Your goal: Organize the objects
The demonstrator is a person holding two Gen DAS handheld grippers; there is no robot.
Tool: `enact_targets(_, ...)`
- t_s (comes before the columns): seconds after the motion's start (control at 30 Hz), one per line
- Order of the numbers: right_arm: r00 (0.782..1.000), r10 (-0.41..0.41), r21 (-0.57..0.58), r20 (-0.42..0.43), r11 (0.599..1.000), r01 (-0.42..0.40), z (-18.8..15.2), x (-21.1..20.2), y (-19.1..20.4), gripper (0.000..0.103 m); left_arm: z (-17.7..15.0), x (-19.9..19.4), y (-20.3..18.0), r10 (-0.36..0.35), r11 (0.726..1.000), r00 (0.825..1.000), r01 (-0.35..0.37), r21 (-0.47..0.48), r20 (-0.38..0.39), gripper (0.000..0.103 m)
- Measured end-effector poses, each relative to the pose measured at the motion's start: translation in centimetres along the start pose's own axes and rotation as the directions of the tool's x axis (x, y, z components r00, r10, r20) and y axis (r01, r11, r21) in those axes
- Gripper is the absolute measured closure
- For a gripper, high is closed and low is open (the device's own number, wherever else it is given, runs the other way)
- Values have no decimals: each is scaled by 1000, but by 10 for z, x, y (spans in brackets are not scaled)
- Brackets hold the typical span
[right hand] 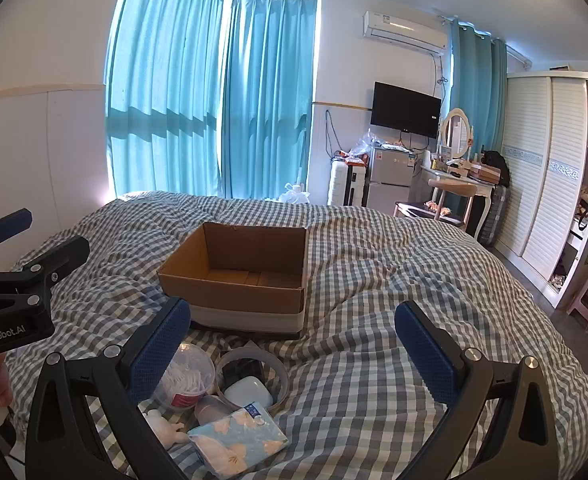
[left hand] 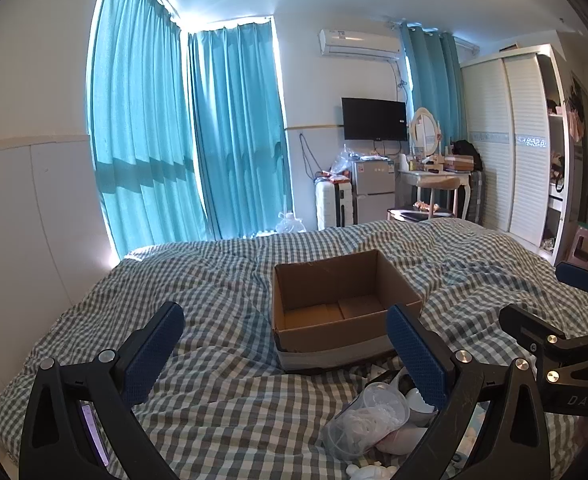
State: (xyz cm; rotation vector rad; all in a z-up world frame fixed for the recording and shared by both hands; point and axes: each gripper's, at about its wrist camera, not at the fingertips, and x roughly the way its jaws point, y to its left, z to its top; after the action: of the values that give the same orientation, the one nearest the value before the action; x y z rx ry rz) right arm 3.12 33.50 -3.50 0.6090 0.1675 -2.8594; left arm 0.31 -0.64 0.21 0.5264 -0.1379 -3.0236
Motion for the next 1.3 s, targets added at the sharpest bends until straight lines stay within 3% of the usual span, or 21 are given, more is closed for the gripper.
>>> enact_targets(0.37, 1000, 0, -2, -2, 1000, 0, -1, 1, 0, 0, 2, 3, 4, -29, 999, 1000, 28, -25, -12, 0)
enact_targets(1.3, 1000, 2, -6, -19, 1000, -2, -1, 2, 0, 0, -6, 5, 3, -18, 1000, 1000, 18, -16, -25, 0)
